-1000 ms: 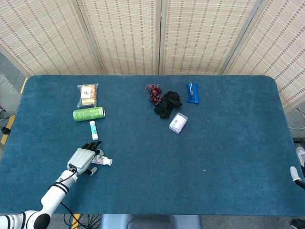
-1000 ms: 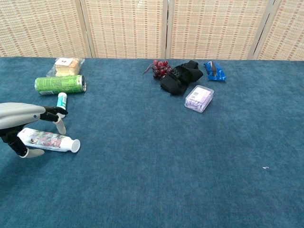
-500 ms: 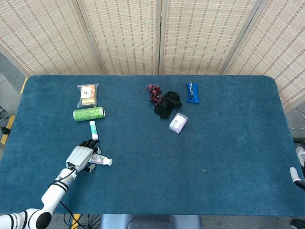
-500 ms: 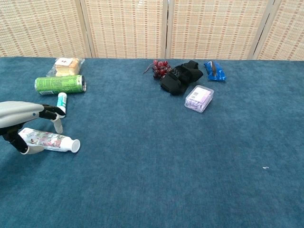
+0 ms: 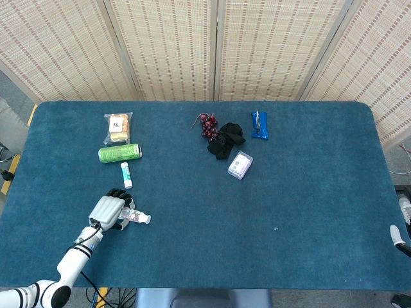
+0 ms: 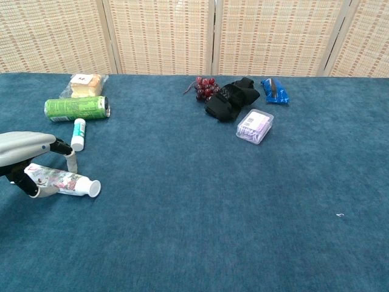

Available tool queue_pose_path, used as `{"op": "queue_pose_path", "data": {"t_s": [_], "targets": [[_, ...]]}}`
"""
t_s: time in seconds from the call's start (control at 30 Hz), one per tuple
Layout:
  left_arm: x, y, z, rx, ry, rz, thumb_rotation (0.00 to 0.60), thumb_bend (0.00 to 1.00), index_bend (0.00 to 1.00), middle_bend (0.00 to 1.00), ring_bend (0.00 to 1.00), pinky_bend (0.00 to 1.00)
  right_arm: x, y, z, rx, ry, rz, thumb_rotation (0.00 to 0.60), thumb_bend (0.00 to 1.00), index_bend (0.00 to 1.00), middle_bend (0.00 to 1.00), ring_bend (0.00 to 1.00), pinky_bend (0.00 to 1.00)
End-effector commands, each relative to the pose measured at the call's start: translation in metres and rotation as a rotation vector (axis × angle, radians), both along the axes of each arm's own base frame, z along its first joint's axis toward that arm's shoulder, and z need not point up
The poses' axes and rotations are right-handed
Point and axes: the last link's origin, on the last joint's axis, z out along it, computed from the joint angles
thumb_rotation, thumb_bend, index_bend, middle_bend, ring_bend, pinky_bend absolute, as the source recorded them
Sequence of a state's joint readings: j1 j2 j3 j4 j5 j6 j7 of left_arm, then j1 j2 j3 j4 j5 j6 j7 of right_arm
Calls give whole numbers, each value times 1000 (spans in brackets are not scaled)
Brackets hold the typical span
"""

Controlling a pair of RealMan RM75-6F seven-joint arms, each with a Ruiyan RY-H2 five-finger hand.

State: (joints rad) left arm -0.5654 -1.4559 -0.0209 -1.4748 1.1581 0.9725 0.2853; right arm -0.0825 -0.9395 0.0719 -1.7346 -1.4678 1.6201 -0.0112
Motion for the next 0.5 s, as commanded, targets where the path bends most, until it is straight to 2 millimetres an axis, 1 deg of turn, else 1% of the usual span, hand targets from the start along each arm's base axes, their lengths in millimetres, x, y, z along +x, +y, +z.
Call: {"op": "queue_pose_path", "data": {"t_s": [0.03, 0.13, 0.2, 0.37, 0.5], "targets": [[-1, -1, -1, 0, -4, 0, 600, 280, 413, 285, 142, 71, 1, 0, 0, -1, 1, 0, 600, 304, 8, 0, 0, 0], [-2, -1, -2, 5, -11, -2, 600, 280, 423, 325, 171, 71, 2, 1, 0, -1, 0, 1, 600, 303, 9, 0, 0, 0], [-3, -1, -2, 8, -16, -4, 600, 280, 431, 384, 216, 71, 3, 1, 0, -1, 0, 2, 600, 303, 9, 0, 0, 0], [-4, -1, -3, 15, -30, -3, 600, 280, 456, 490, 315, 71, 4, 1, 0, 0, -1, 4, 600, 304, 9, 0, 0, 0], [-2, 0, 1, 43, -59, -28, 600, 280, 489, 571, 385, 76, 5, 1, 1, 2, -4, 7, 600, 303, 9, 0, 0, 0]]}}
